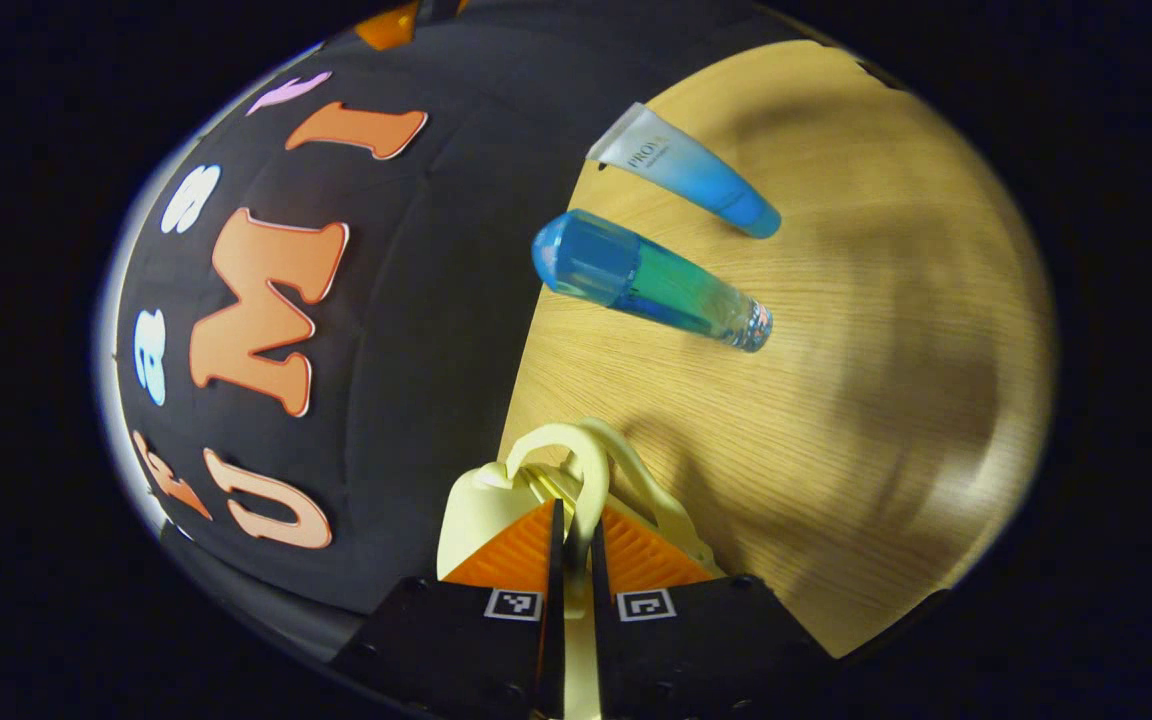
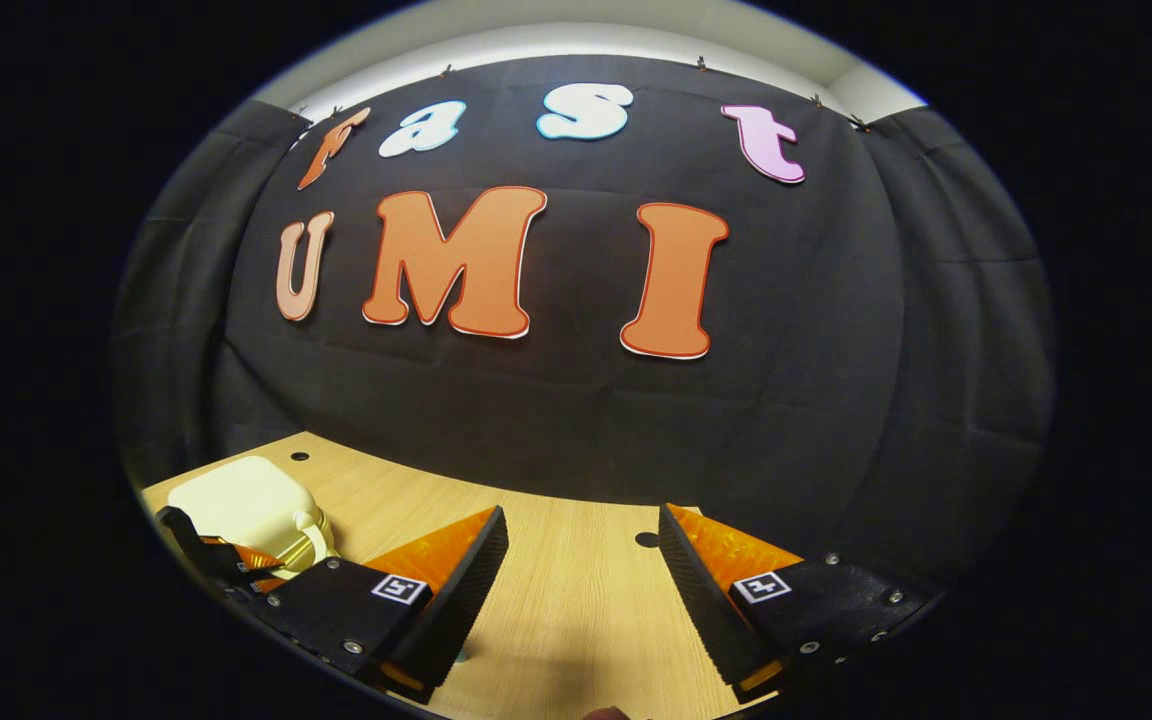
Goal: First open the suitcase, pack the skin care products into it, and then close the suitcase.
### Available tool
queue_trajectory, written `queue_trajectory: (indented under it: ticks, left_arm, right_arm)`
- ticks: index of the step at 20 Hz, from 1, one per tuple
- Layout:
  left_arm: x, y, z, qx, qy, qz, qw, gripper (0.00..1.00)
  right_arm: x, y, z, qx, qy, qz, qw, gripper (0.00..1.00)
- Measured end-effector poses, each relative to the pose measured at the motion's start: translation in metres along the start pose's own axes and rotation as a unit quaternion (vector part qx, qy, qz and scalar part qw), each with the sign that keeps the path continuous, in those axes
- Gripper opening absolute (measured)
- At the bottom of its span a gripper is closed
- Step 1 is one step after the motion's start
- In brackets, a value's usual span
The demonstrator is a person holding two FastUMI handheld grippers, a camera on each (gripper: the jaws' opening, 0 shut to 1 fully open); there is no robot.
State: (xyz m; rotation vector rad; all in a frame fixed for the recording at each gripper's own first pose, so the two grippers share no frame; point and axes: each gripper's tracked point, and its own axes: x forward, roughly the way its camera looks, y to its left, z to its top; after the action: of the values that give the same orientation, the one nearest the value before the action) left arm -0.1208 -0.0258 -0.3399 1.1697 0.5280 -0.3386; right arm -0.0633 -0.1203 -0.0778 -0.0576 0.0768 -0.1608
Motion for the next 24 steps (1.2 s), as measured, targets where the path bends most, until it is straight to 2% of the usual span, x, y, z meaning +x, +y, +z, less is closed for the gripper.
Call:
queue_trajectory:
  ticks: [3, 5, 8, 10, 13, 17, 21, 24]
  left_arm:
    - [-0.001, 0.004, 0.001, -0.076, 0.005, -0.012, 0.997, 0.13]
    - [-0.006, 0.025, 0.003, -0.115, 0.007, -0.003, 0.993, 0.12]
    - [-0.018, 0.060, 0.001, -0.193, 0.010, 0.008, 0.981, 0.11]
    - [-0.023, 0.092, 0.000, -0.237, 0.008, 0.033, 0.971, 0.11]
    - [-0.035, 0.121, -0.013, -0.271, 0.008, 0.072, 0.960, 0.08]
    - [-0.042, 0.140, -0.021, -0.343, 0.001, 0.102, 0.934, 0.07]
    - [-0.043, 0.149, -0.035, -0.382, 0.001, 0.142, 0.913, 0.07]
    - [-0.042, 0.147, -0.045, -0.398, 0.016, 0.164, 0.902, 0.08]
  right_arm:
    - [0.004, 0.001, -0.002, -0.002, 0.002, 0.007, 1.000, 0.96]
    - [0.006, 0.003, -0.002, -0.002, 0.002, 0.017, 1.000, 0.95]
    - [0.011, 0.012, -0.002, -0.001, 0.001, 0.038, 0.999, 0.96]
    - [0.015, 0.024, -0.002, 0.001, 0.001, 0.059, 0.998, 0.96]
    - [0.021, 0.045, 0.003, 0.002, -0.001, 0.079, 0.997, 0.96]
    - [0.024, 0.072, 0.017, -0.013, -0.011, 0.090, 0.996, 0.95]
    - [0.026, 0.107, 0.022, -0.012, -0.006, 0.095, 0.995, 0.95]
    - [0.026, 0.131, 0.032, -0.008, -0.013, 0.092, 0.996, 0.96]
